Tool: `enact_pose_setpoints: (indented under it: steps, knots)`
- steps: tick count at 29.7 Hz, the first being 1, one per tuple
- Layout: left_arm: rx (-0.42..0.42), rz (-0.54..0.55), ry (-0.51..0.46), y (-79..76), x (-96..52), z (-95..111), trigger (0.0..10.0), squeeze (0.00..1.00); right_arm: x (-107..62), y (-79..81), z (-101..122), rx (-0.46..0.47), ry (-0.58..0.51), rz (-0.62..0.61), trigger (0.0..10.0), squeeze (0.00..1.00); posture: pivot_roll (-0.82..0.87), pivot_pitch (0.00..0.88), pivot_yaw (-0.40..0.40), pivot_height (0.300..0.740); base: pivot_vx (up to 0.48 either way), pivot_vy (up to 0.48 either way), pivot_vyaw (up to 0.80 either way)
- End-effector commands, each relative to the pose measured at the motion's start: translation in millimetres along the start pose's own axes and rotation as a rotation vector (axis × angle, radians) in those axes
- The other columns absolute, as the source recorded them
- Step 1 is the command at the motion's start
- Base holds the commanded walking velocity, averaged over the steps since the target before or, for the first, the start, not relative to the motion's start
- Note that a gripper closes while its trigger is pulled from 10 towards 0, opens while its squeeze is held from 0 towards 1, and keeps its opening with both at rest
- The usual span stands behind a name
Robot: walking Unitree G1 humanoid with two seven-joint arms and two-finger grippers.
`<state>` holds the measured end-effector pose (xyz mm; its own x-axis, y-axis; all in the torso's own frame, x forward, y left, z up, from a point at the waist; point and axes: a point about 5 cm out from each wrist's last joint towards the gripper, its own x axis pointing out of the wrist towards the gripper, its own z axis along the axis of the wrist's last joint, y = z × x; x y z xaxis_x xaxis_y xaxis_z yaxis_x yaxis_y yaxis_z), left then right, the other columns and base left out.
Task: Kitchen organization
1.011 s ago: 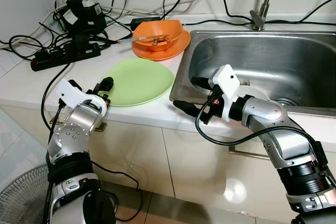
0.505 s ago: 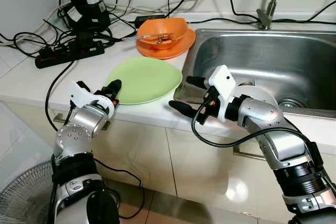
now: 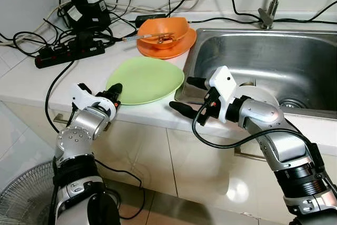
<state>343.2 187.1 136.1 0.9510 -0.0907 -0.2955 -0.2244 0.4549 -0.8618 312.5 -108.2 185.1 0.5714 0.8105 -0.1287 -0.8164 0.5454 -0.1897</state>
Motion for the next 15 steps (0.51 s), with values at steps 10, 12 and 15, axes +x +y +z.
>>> enact_pose_setpoints:
  steps: [10,12,15]
  knots:
    - [0.044,-0.030,0.035,0.0,-5.1,-8,0.0,0.00,0.7,-3.4,-2,0.005,0.026,-0.016,10.0,0.00,-0.04,0.000,0.149,0.740,0.000,0.000,0.00]
    - [0.069,-0.049,0.047,-0.4,-8.9,-12,0.0,0.00,0.2,-4.9,-5,0.000,0.042,-0.028,10.0,0.00,-0.05,0.000,0.149,0.740,0.000,0.000,0.00]
    - [0.087,-0.047,0.042,3.1,-12.0,-15,0.0,0.00,-0.6,-6.7,-7,-0.002,0.058,-0.041,10.0,0.00,-0.04,0.000,0.148,0.740,0.000,0.000,0.00]
